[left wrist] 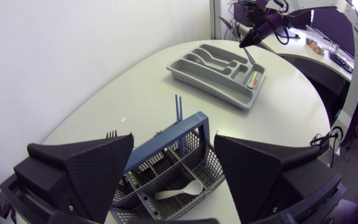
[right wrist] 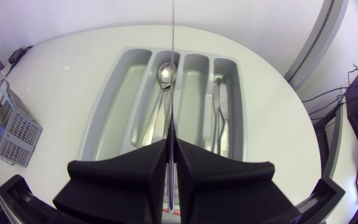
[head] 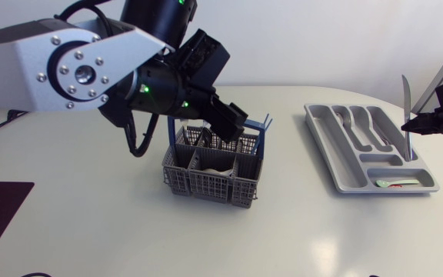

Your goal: Sort the cutlery from the basket into the organizer compartments.

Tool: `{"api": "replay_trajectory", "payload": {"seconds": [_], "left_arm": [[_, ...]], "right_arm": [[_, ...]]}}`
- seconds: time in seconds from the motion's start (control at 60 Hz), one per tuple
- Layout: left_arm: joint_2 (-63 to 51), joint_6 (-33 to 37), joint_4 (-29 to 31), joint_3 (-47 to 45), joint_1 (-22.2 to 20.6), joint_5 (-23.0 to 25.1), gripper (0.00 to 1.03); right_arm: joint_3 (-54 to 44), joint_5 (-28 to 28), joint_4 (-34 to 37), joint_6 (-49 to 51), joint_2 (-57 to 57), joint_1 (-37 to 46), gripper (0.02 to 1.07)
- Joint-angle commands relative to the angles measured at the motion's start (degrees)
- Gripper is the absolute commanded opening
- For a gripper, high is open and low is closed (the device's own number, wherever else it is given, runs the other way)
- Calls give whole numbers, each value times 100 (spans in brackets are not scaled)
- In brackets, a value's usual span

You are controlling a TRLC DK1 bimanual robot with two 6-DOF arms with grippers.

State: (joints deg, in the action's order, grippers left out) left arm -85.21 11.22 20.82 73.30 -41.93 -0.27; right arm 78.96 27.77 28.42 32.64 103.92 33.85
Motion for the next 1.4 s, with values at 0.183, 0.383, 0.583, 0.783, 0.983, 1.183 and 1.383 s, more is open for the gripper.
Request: {"api": "replay_trajectory", "payload": {"seconds": [0.183, 0.383, 0.583, 0.783, 0.983, 1.183, 1.383], "left_arm": [[-189, 196, 212, -307, -201, -351, 89], [-215, 214, 326, -395, -395, -588, 89], [-233, 196, 379, -457, -526, -658, 89], [-233, 196, 414, -448, -632, -720, 89], [-268, 222, 423, -606, -658, -729, 89], [-207, 249, 432, -720, -702, -825, 89], [-171, 249, 493, -756, -755, -887, 89]], "right_arm": [[1280, -852, -118, -434, 1183, -124, 8], [2273, -1538, 146, -628, 2071, -326, 8], [2440, -1889, 163, -654, 2502, -458, 8], [2317, -2021, 67, -768, 2616, -475, 9], [2018, -2223, -241, -803, 2651, -511, 27], [1992, -2267, -302, -803, 2713, -528, 33], [1333, -2197, -592, -786, 2018, -546, 73]]}}
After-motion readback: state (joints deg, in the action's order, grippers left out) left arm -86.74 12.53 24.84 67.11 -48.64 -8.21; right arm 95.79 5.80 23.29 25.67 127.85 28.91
